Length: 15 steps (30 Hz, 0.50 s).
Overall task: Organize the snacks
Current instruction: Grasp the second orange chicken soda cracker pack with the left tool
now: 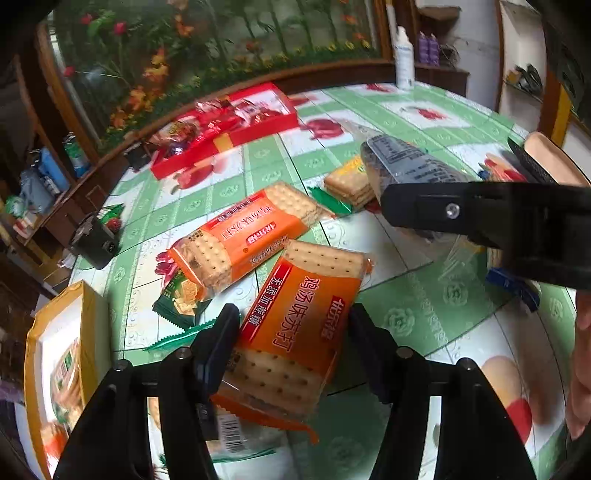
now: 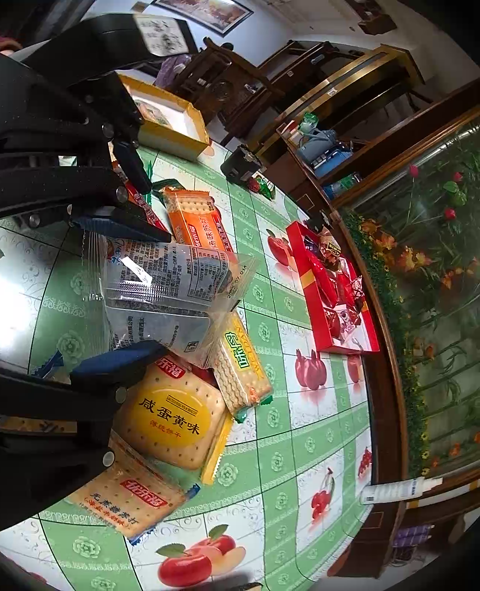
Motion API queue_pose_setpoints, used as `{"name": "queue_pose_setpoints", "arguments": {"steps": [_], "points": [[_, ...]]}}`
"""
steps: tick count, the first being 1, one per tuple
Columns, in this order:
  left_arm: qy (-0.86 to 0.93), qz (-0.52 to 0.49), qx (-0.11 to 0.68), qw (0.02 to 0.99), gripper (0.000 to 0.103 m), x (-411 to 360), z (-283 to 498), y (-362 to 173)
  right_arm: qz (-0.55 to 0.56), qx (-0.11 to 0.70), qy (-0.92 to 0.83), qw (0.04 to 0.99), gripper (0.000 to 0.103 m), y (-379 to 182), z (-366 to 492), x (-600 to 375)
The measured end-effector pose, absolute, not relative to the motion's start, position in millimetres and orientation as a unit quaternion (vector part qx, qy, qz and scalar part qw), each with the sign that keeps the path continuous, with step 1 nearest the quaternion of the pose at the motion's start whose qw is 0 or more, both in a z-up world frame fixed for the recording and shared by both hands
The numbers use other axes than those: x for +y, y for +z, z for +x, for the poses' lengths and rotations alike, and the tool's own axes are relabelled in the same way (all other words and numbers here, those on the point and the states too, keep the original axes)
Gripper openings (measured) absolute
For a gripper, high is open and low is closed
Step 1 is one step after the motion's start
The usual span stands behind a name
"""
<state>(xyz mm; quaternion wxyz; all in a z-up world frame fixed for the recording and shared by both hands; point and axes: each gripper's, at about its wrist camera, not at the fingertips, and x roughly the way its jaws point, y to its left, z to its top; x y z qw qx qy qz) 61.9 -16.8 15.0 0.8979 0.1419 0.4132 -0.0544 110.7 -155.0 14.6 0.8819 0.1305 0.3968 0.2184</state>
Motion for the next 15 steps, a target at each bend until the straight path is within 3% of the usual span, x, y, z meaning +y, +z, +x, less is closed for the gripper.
{"name": "queue_pose_setpoints", "arguments": {"steps": [3, 5, 6, 13, 15], "points": [[-0.042, 0.137, 0.384, 0.912, 0.051, -24, 55, 15, 0.123, 0.393, 0.214, 0.886, 0.057, 16, 109, -153], [-0.045, 0.132, 0.366, 0.92, 0.026, -29, 51, 17, 0.12, 0.39, 0.209, 0.889, 0.057, 17, 109, -153], [-0.044, 0.13, 0.359, 0.923, 0.022, -31, 49, 18, 0.118, 0.387, 0.206, 0.891, 0.057, 17, 108, -153], [-0.056, 0.117, 0.368, 0.921, 0.022, -28, 55, 13, 0.111, 0.391, 0.199, 0.892, 0.057, 15, 112, -152], [-0.06, 0.107, 0.372, 0.92, 0.027, -24, 57, 13, 0.109, 0.392, 0.199, 0.892, 0.057, 15, 112, -150]]}}
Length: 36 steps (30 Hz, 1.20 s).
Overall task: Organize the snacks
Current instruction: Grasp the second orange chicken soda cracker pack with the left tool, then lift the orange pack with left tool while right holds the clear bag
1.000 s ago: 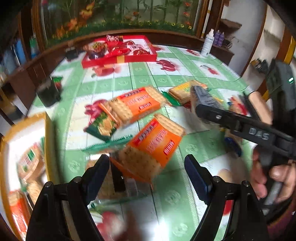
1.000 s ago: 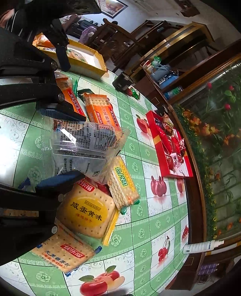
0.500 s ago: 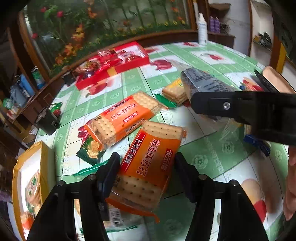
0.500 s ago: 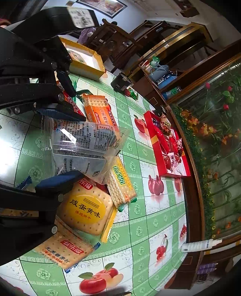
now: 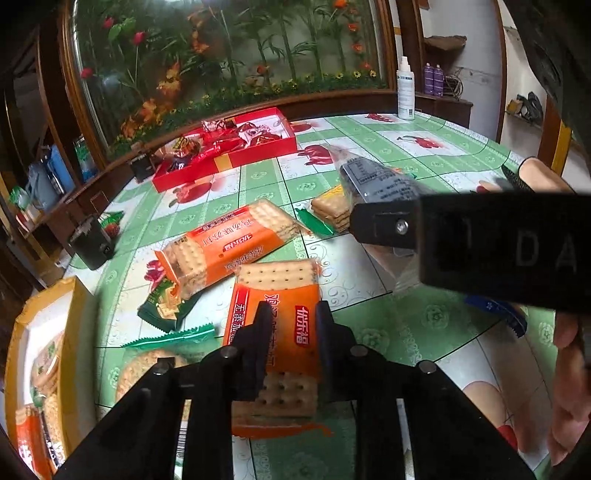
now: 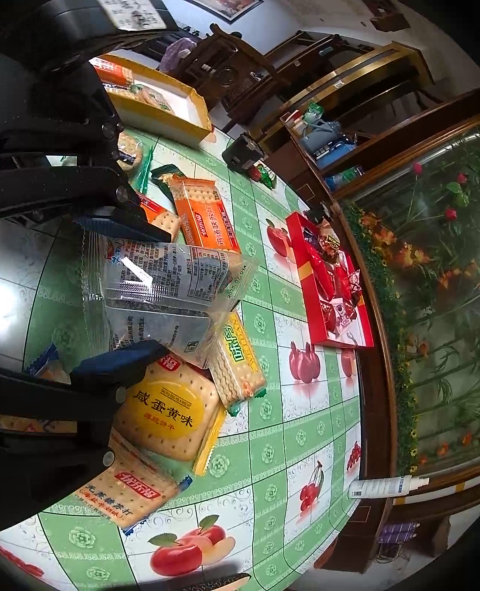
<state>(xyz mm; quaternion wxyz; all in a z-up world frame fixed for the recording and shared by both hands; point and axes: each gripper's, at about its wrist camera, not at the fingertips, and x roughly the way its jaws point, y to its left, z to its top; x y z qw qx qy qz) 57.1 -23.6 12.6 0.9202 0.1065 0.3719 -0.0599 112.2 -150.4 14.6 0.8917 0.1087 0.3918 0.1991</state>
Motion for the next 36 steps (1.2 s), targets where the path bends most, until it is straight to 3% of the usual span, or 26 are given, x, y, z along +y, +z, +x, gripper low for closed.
{"name": "queue_pose_setpoints", "arguments": {"steps": [2, 6, 10, 18, 20, 27, 28, 29, 36], "points": [[-0.061, 0.098, 0.374, 0.92, 0.038, -20, 58, 12, 0.106, 0.394, 0.198, 0.891, 0.057, 13, 113, -149], [-0.061, 0.085, 0.376, 0.921, 0.042, -14, 61, 13, 0.106, 0.399, 0.197, 0.889, 0.057, 10, 115, -149], [-0.05, 0.089, 0.369, 0.924, 0.063, -14, 60, 13, 0.105, 0.399, 0.197, 0.889, 0.057, 9, 114, -148], [-0.05, 0.087, 0.384, 0.918, 0.066, -13, 64, 11, 0.111, 0.396, 0.195, 0.89, 0.057, 11, 114, -149], [-0.054, 0.087, 0.395, 0.913, 0.082, -14, 68, 8, 0.112, 0.394, 0.191, 0.892, 0.057, 12, 113, -150], [-0.089, 0.064, 0.443, 0.89, 0.082, -14, 86, -4, 0.109, 0.393, 0.188, 0.894, 0.057, 14, 112, -152], [-0.094, 0.051, 0.444, 0.89, 0.073, -11, 87, -4, 0.107, 0.391, 0.185, 0.895, 0.057, 15, 112, -152], [-0.088, 0.054, 0.435, 0.894, 0.054, -11, 85, -2, 0.107, 0.389, 0.184, 0.896, 0.057, 15, 111, -153], [-0.092, 0.057, 0.423, 0.9, 0.053, -14, 77, 0, 0.096, 0.386, 0.182, 0.899, 0.057, 17, 110, -151]]}}
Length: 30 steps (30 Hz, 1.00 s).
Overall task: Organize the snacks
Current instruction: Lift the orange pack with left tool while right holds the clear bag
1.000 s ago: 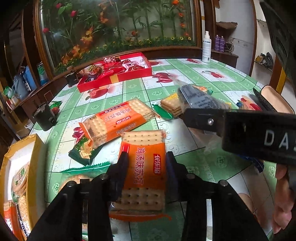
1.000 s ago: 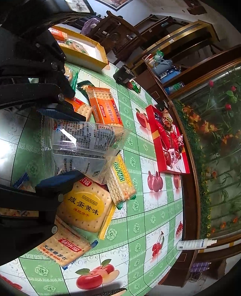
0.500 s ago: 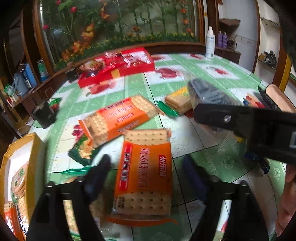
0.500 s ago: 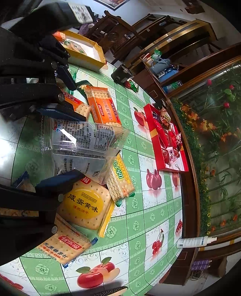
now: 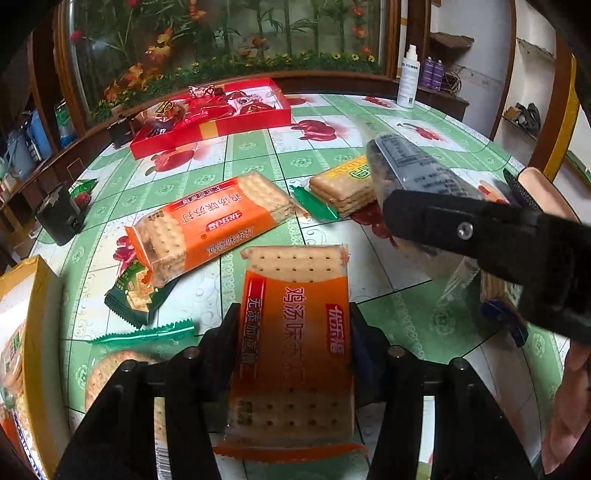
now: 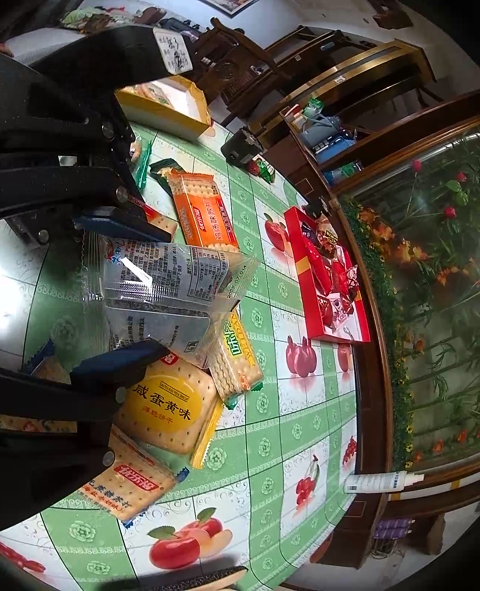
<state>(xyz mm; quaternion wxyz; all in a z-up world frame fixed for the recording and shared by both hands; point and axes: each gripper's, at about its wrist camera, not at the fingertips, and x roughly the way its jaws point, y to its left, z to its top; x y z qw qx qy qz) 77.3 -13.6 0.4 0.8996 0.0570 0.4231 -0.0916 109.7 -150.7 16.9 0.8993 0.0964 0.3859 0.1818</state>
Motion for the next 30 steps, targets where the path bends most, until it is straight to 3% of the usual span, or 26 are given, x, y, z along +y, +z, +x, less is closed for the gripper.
{"name": "queue_pose_setpoints", "arguments": {"steps": [9, 30], "points": [[-0.049, 0.047, 0.366, 0.928, 0.053, 0, 67, 21, 0.052, 0.369, 0.151, 0.916, 0.056, 21, 106, -145], [-0.022, 0.047, 0.339, 0.939, 0.053, 10, 59, 32, 0.044, 0.36, 0.157, 0.918, 0.056, 25, 101, -141]]}}
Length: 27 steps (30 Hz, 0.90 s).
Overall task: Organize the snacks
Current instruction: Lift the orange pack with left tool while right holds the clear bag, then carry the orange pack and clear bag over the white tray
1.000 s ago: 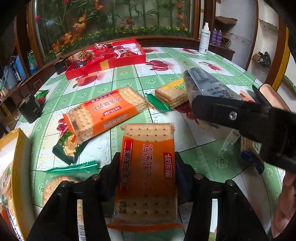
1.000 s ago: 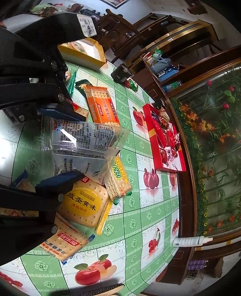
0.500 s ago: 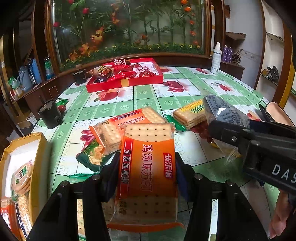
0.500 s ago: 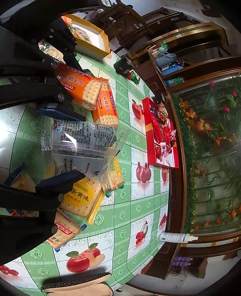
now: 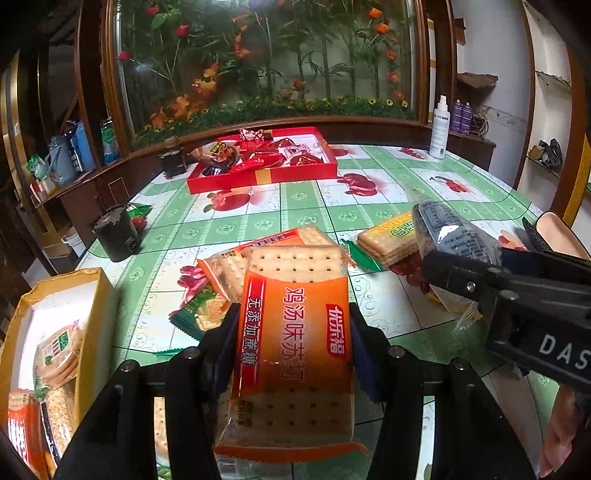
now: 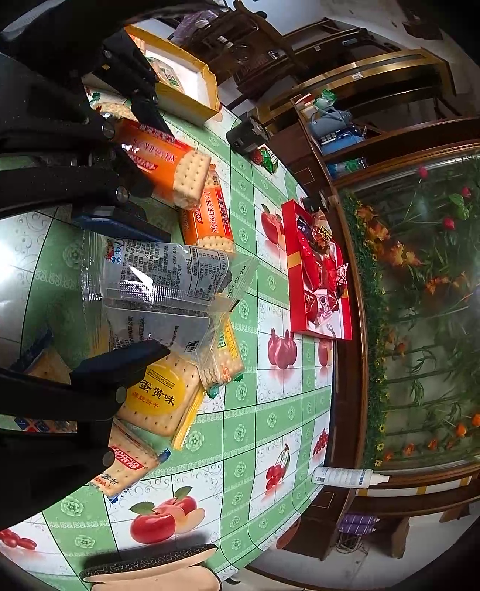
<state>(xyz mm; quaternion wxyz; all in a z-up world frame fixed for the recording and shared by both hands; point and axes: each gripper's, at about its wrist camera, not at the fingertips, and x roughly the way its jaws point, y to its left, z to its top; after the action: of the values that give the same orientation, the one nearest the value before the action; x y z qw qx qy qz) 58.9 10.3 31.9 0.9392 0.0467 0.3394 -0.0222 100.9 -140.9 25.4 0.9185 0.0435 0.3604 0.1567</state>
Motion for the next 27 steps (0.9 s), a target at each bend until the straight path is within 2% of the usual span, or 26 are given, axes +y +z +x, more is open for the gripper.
{"name": "queue_pose_setpoints", "arguments": {"steps": [27], "points": [[0.026, 0.057, 0.288, 0.955, 0.053, 34, -1, 74, 0.02, 0.346, 0.197, 0.917, 0.056, 28, 85, -117]]}}
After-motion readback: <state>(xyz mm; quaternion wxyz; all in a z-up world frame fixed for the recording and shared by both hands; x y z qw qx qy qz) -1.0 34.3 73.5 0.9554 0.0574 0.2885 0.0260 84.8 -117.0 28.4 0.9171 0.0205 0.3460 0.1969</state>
